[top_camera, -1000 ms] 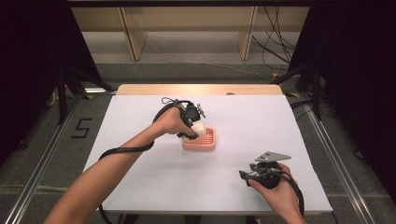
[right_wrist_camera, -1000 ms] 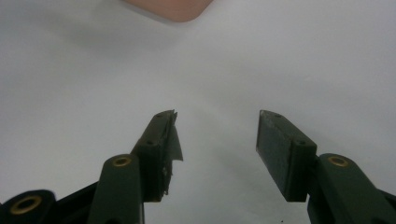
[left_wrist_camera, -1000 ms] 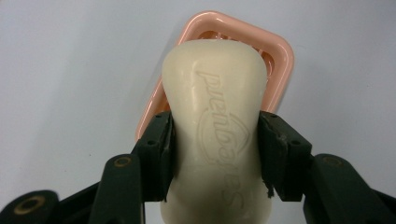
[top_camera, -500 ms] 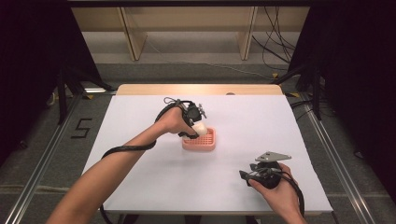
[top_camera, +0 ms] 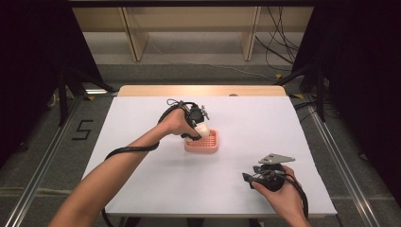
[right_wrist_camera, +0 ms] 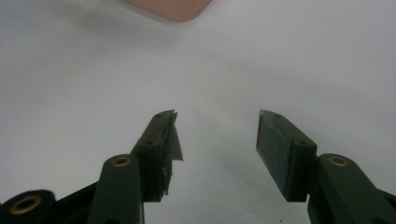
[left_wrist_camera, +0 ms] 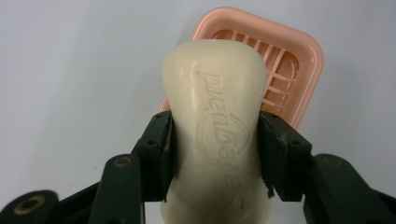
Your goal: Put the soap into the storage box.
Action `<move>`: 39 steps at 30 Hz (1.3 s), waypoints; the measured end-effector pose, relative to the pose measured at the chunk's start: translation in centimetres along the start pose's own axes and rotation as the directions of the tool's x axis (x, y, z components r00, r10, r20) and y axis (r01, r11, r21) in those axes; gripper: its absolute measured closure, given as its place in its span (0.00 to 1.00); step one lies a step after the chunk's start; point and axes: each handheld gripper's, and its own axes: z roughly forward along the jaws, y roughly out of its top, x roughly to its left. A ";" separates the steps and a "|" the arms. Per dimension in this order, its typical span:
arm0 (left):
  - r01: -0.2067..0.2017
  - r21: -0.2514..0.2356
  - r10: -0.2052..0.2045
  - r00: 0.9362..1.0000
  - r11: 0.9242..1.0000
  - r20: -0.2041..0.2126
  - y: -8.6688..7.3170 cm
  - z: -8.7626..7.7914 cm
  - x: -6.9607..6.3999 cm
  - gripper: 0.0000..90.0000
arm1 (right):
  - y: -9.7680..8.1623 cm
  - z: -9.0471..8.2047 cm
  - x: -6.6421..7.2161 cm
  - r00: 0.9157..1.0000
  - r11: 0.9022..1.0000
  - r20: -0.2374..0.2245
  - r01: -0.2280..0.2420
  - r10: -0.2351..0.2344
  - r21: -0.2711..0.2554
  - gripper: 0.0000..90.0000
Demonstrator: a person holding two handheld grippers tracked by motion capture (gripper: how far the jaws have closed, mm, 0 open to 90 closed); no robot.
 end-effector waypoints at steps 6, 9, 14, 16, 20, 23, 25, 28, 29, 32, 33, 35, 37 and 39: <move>0.005 -0.003 -0.005 1.000 1.000 0.001 0.0 0.5 0.0 0.54 | 0.0 0.0 0.0 1.000 1.000 -0.001 0.002 -0.002 0.000 0.53; 0.004 0.000 -0.004 1.000 1.000 0.005 0.0 0.8 0.1 0.54 | 0.0 0.1 0.0 1.000 1.000 0.008 0.007 -0.007 0.000 0.53; 0.006 -0.001 -0.006 1.000 1.000 0.009 0.0 1.1 0.1 0.54 | 0.0 0.1 0.0 1.000 1.000 0.007 0.006 -0.006 0.000 0.53; 0.005 0.000 -0.005 1.000 1.000 0.009 0.0 1.2 0.1 0.54 | 0.0 0.1 -0.1 1.000 1.000 0.008 0.006 -0.006 0.001 0.53; 0.017 -0.013 -0.017 1.000 1.000 0.009 0.0 1.4 0.2 0.54 | 0.0 0.0 -0.1 1.000 1.000 0.007 0.006 -0.006 -0.001 0.53; 0.012 -0.015 -0.012 1.000 1.000 0.008 0.0 1.4 0.2 0.54 | 0.0 0.0 -0.1 1.000 1.000 0.009 0.007 -0.007 0.002 0.53; 0.013 -0.018 -0.012 1.000 1.000 0.007 -0.1 1.5 0.2 0.54 | 0.0 0.0 0.0 1.000 1.000 0.009 0.007 -0.007 0.002 0.53; 0.016 -0.028 -0.016 1.000 0.999 0.003 -0.2 1.7 0.1 0.54 | 0.0 0.1 0.0 1.000 1.000 -0.003 0.000 0.000 -0.003 0.53; 0.016 -0.028 -0.016 1.000 0.999 0.004 -0.2 1.7 0.1 0.54 | 0.0 0.1 0.0 1.000 1.000 -0.003 0.001 -0.001 -0.003 0.53; 0.014 -0.024 -0.014 1.000 1.000 0.009 -0.2 1.8 0.1 0.54 | 0.0 0.0 0.0 1.000 1.000 -0.003 0.002 -0.002 -0.003 0.53; 0.008 -0.028 -0.008 1.000 1.000 0.005 -0.3 1.9 0.0 0.54 | 0.0 0.0 0.0 1.000 1.000 -0.002 0.000 0.000 -0.003 0.53; 0.011 -0.033 -0.011 1.000 0.999 0.007 -0.3 1.9 0.1 0.54 | 0.0 0.0 0.1 1.000 1.000 0.007 -0.001 0.001 0.005 0.53; 0.012 -0.034 -0.011 1.000 0.999 0.006 -0.3 2.0 0.1 0.54 | 0.0 0.0 0.0 1.000 1.000 0.007 0.005 -0.005 0.000 0.53; 0.018 -0.037 -0.017 1.000 0.999 0.008 -0.4 2.0 0.1 0.54 | 0.0 0.1 0.0 1.000 1.000 -0.001 0.004 -0.004 0.000 0.53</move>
